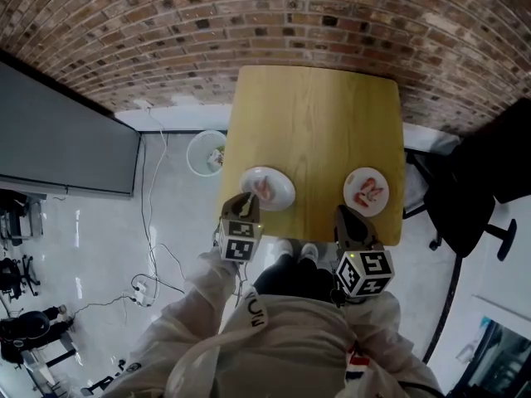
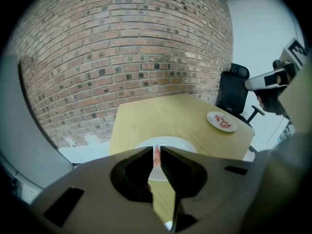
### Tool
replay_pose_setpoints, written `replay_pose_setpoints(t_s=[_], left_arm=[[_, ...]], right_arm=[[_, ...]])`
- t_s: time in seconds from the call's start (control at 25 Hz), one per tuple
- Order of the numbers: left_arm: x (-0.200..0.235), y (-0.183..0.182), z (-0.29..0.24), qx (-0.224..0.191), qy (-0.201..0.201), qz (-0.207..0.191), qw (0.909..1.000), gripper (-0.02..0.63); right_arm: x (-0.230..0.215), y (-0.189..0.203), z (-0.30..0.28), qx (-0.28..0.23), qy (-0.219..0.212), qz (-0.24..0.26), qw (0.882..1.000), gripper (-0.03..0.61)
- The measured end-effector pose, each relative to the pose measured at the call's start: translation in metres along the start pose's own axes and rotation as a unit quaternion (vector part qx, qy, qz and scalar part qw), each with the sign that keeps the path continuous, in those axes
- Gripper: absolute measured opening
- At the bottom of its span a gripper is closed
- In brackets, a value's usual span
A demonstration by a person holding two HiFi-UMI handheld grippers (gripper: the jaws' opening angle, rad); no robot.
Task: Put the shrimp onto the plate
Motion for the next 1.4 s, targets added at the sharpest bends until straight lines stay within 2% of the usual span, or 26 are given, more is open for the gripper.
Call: replay_pose_setpoints(t_s=[0.24,0.72,1.12,1.4], left_arm=[[0.001,0.008,-0.024,0.036,0.016,-0.049,0.998,0.067],[0.006,0.018,-0.052,0.076,0.026,-0.094,0.9923,0.149],[0.008,0.019,-0.071,0.102,0.024,-0.149,0.9833,0.161],[0.008,0.021,-0.081,0.122,0.028,-0.157,0.9797,0.186]], right_arm=[[-0.011,0.004,0.0,0.007,0.015,-0.002,1.0,0.023],[-0.023,0.011,-0.008,0.018,0.024,-0.01,1.0,0.023],[-0.033,0.014,-0.011,0.023,0.03,-0.016,0.999,0.023],[-0.037,0.013,-0.018,0.025,0.033,-0.022,0.999,0.023]])
Point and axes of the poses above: the fingertips, and each gripper's own axes: z backward along the fingers, x to its left, y out of its underside, the point moved 3 cm from there along z, backward along the fingers, and after that the axes turned 11 degrees about z, right-handed, at the moved point
